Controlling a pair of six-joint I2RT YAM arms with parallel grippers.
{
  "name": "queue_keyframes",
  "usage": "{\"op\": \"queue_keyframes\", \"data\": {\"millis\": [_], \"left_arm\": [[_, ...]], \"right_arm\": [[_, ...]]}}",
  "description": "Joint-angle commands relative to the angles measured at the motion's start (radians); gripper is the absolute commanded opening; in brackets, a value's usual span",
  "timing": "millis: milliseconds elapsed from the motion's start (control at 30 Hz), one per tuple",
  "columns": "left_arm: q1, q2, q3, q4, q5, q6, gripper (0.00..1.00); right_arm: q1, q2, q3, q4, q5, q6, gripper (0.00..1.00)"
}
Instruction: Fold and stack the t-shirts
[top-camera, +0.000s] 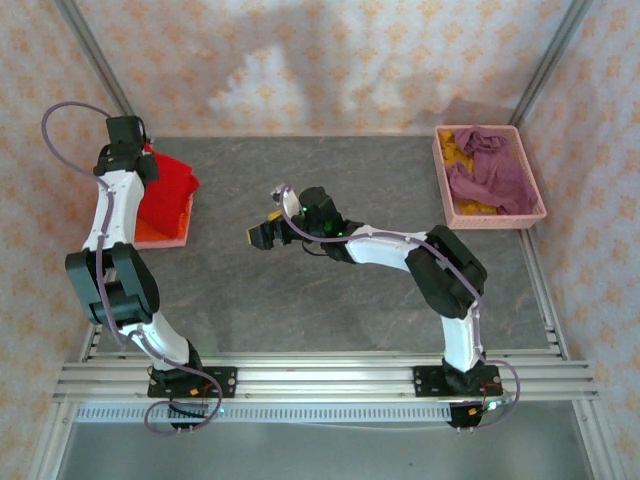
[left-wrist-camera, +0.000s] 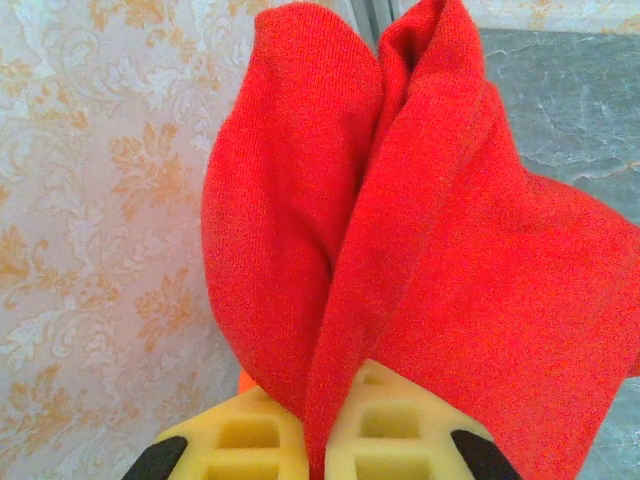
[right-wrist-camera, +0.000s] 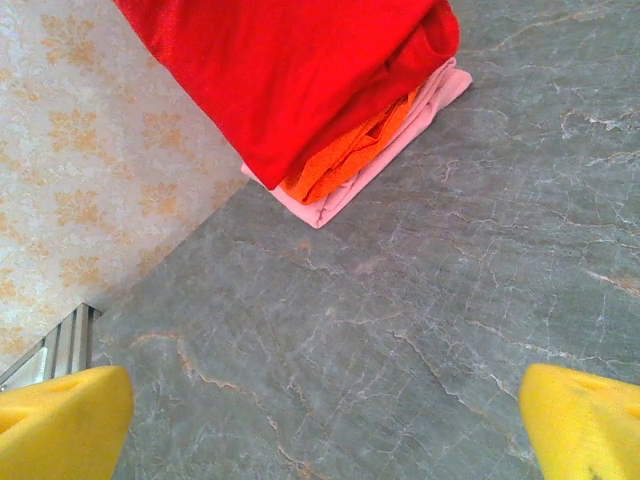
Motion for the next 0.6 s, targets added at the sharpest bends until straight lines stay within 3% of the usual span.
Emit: {"op": "queue_keyframes", "data": {"millis": [0,200,567], "left_arm": [[0.011,0.045,0.037,-0.017,-0.043,0.002,0.00],[0.015,0.104,0.044,-0.007,-0.158,-0.004,0.00],[0.040,0.174,0.053,-0.003,-0.264,-0.003,0.00]], "right_arm": [[0.001,0.007,0.026,0.051,-0.024,0.012,0.99],[0.001,0.001,0.012,0.045,-0.019,0.010,0.99],[0.001,0.012,0.015,0.045,-0.021,0.018,0.99]]}}
